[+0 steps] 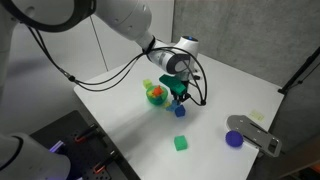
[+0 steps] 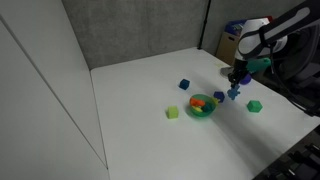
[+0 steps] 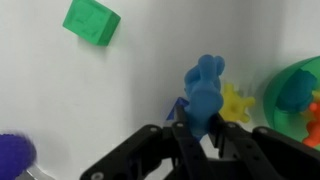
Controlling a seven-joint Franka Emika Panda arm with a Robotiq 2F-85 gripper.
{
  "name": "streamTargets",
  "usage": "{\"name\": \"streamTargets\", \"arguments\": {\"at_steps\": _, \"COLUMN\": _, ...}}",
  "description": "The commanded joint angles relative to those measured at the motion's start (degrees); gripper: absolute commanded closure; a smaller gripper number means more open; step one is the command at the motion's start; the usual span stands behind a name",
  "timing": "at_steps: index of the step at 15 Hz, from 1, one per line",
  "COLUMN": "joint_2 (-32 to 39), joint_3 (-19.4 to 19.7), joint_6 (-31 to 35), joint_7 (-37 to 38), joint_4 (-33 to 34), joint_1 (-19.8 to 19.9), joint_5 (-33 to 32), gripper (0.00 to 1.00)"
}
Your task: Remove the blue toy from the bowl
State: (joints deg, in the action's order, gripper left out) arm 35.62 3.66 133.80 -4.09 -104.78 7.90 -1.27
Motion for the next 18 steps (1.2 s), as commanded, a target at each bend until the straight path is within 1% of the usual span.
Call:
{"name": "streamTargets", "arguments": {"at_steps": 1, "joint_2": 0.5, "joint_3": -0.4, "joint_6": -2.2, "joint_7": -3.0, "joint_4": 0.2, "joint_1": 1.4, "joint_5": 0.7, "gripper": 0.49}}
{"name": "streamTargets", "arguments": {"at_steps": 3, "joint_2": 0.4, "joint_3": -0.5, "joint_6": -2.7, "joint_7": -3.7, "joint_4": 0.1, "joint_1": 1.7, "joint_5": 0.7, "gripper": 0.45}}
{"name": "streamTargets", "arguments": {"at_steps": 5, "joint_2": -0.1, "joint_3": -0.5, "joint_6": -3.6, "joint_7": -4.1, "joint_4": 0.1, "joint_1": 1.5, "joint_5": 0.5, "gripper": 0.31}}
{"name": "streamTargets", "arguments": {"at_steps": 6, "joint_2": -0.2, "joint_3": -0.7, "joint_6": -4.0, "joint_7": -4.5, "joint_4": 0.2, "joint_1": 1.5, "joint_5": 0.5, "gripper": 0.22}}
{"name": "streamTargets", "arguments": {"at_steps": 7, "joint_2": -0.4, "joint_3": -1.3, "joint_6": -4.9, "joint_7": -5.6, "joint_4": 0.5, "joint_1": 1.8, "joint_5": 1.1, "gripper": 0.15}}
{"name": "streamTargets", "arguments": {"at_steps": 8, "joint_2": -0.7, "joint_3": -1.8, "joint_6": -5.9, "joint_7": -6.6, "joint_4": 0.8, "joint_1": 2.0, "joint_5": 1.4, "gripper": 0.06}}
{"name": "streamTargets", "arguments": {"at_steps": 9, "joint_2": -1.0, "joint_3": -2.3, "joint_6": -7.1, "joint_7": -7.4, "joint_4": 1.1, "joint_1": 1.9, "joint_5": 1.6, "gripper": 0.01}}
{"name": "streamTargets", "arguments": {"at_steps": 11, "joint_2": -2.0, "joint_3": -3.1, "joint_6": -9.4, "joint_7": -8.5, "joint_4": 1.6, "joint_1": 1.3, "joint_5": 2.1, "gripper": 0.00}}
{"name": "streamTargets", "arguments": {"at_steps": 14, "joint_2": -4.3, "joint_3": -4.3, "joint_6": -12.3, "joint_7": -8.2, "joint_4": 1.4, "joint_1": -0.2, "joint_5": 1.8, "gripper": 0.00}}
{"name": "streamTargets", "arguments": {"at_steps": 18, "joint_2": -9.7, "joint_3": -4.8, "joint_6": -15.0, "joint_7": -6.6, "joint_4": -0.9, "joint_1": -3.2, "joint_5": 1.0, "gripper": 0.00}}
